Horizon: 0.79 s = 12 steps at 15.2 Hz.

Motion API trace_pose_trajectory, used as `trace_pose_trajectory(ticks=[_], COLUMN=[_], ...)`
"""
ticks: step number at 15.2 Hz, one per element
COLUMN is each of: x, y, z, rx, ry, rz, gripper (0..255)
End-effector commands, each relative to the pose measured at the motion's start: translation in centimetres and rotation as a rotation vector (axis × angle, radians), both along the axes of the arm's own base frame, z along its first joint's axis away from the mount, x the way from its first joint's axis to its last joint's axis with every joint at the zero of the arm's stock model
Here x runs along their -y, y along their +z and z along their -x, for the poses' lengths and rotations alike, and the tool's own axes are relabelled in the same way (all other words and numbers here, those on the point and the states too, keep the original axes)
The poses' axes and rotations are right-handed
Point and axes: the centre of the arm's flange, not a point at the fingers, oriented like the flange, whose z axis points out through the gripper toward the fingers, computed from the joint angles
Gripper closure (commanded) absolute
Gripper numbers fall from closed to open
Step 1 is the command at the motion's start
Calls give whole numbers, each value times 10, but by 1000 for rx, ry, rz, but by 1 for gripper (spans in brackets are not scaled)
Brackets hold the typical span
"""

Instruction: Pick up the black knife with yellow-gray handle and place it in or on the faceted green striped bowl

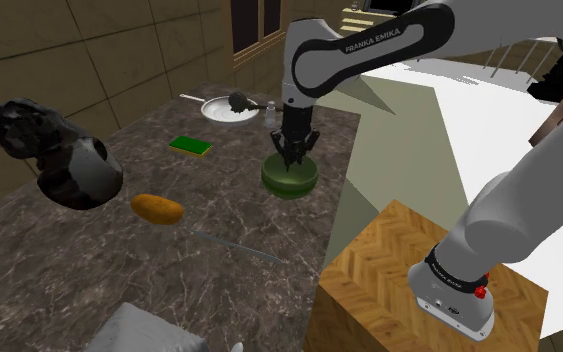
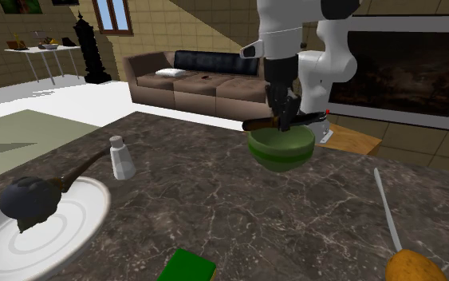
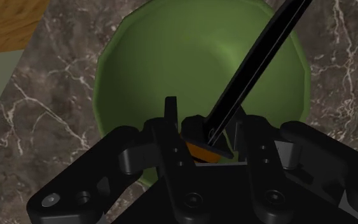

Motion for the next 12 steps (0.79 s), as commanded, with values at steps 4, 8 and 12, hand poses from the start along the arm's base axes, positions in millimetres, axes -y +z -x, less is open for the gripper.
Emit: trace_pose_trajectory(ticks=[4, 8, 12], x=[0, 0, 0], y=[-4, -4, -4], z=[-1, -1, -1], rx=[-2, -2, -2], ry=[0, 0, 0], rz=[0, 0, 0], gripper=[255, 0, 0])
